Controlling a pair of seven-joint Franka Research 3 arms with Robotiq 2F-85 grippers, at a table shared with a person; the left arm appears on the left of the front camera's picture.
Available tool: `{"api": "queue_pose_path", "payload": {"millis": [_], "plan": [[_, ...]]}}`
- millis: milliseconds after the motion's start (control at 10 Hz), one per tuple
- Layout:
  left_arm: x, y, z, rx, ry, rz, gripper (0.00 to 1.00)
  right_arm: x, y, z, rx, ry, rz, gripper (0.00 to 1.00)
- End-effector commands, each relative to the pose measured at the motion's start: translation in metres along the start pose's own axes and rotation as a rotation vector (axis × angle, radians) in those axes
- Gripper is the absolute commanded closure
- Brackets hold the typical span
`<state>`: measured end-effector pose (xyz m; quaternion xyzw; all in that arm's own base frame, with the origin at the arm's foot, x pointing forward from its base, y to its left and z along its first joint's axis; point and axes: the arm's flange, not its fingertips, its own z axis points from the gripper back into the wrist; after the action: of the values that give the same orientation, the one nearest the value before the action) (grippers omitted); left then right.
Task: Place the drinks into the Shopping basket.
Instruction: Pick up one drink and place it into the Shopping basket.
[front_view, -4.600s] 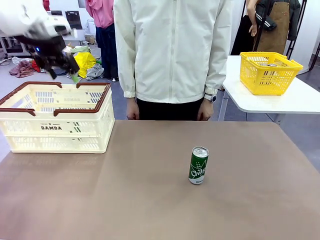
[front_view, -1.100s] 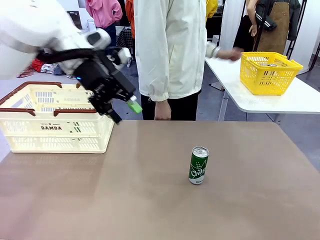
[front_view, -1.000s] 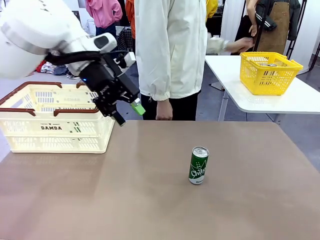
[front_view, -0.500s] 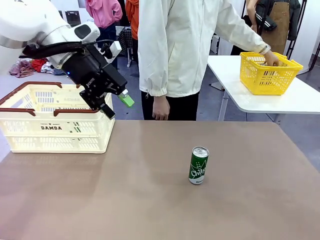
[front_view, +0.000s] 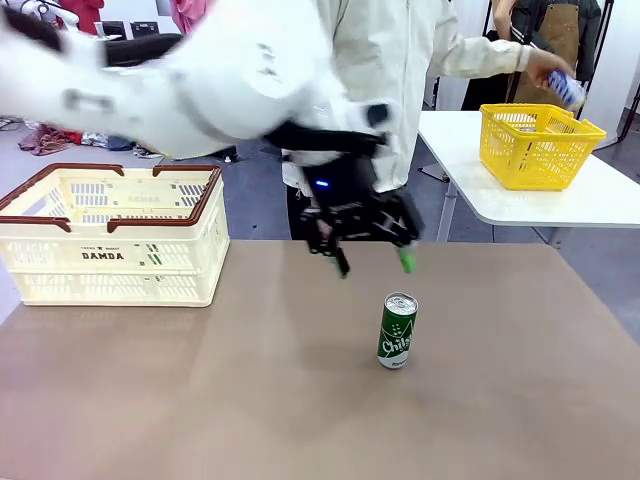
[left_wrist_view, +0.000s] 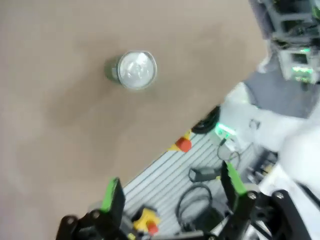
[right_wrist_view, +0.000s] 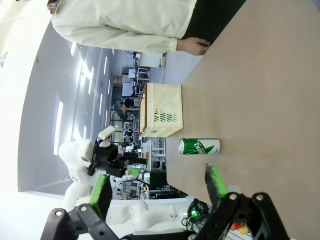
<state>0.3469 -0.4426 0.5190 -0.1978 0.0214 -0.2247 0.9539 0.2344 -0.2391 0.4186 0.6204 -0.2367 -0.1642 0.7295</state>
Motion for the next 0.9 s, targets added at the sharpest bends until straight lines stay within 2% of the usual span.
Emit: {"api": "queue_pose_path", "payload": {"millis": [0,300,400,500,600,700,800], "plan": [[0.079,-0.017,-0.012,0.186,0.067,0.161,0.00,-0.001,0.000,0.002,0.006,0.008,0.021,0.00],[0.115,-0.051,-0.064,0.381,0.012,0.254,0.00,-0.001,0.000,0.002,0.006,0.008,0.021,0.00],[0.118,-0.053,-0.068,0.375,-0.002,0.236,0.00,-0.001,0.000,0.002,0.006,0.008,0.021,0.00],[0.094,-0.016,-0.071,0.334,-0.008,0.211,0.00,-0.001,0.000,0.002,0.006,0.008,0.021,0.00],[0.102,-0.032,-0.080,0.362,-0.009,0.218,0.00,-0.001,0.000,0.002,0.006,0.008,0.021,0.00],[0.085,-0.026,-0.067,0.417,-0.029,0.270,0.00,-0.001,0.000,0.002,0.006,0.008,0.021,0.00],[0.036,-0.007,-0.009,0.334,-0.007,0.207,0.00,-0.001,0.000,0.002,0.006,0.008,0.021,0.00]]}}
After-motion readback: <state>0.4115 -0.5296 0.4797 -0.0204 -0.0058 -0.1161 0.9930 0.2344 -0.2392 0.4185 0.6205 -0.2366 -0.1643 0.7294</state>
